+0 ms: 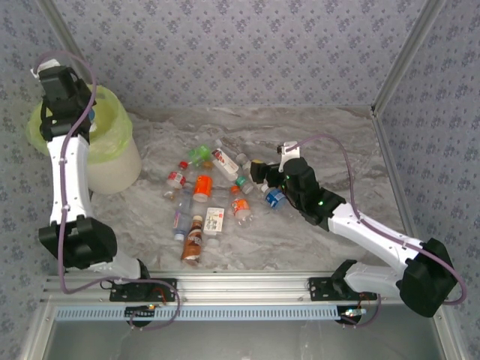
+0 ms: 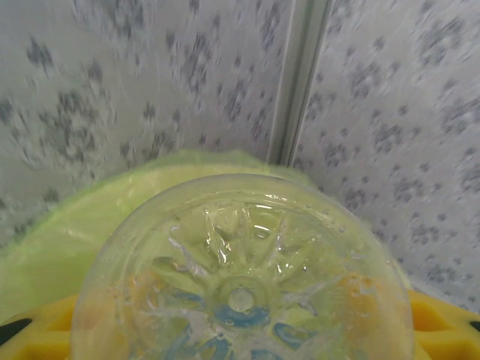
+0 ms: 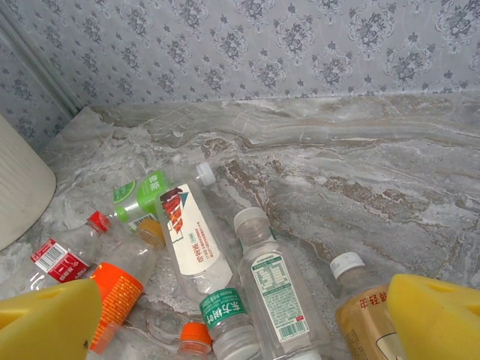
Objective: Put the plastic bottles in the bin
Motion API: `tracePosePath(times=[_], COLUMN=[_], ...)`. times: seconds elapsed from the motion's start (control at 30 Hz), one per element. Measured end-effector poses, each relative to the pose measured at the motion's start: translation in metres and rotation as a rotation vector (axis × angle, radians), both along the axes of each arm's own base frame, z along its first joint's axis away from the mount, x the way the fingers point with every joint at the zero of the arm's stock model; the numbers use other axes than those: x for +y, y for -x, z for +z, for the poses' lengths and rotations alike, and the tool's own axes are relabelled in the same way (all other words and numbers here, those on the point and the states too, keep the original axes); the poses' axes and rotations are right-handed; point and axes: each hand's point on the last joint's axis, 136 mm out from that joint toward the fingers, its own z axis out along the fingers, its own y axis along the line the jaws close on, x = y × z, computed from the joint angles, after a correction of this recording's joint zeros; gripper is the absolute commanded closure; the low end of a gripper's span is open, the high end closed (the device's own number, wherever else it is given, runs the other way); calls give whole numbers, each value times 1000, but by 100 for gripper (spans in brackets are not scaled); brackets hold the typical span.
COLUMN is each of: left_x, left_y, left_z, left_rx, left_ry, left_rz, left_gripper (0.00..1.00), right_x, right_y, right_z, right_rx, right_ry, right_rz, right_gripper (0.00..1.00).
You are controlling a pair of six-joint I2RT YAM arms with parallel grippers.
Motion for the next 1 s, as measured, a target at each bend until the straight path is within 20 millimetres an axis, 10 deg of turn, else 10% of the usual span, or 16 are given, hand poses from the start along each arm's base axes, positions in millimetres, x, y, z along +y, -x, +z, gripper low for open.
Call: tracePosePath(times=[0.4, 1.0], left_x=[10, 2], left_y=[-4, -4], left_z=[-117, -155], left_rx=[259, 321], left_ry=[200, 305], left_rz=[25, 37], left_gripper=[55, 19], right_x=[0, 0], right_y=[-2, -2], right_z=[-2, -4], right_rx=[20, 43], right_ry=[13, 24], right_rz=[-8, -15], right_gripper=[0, 0])
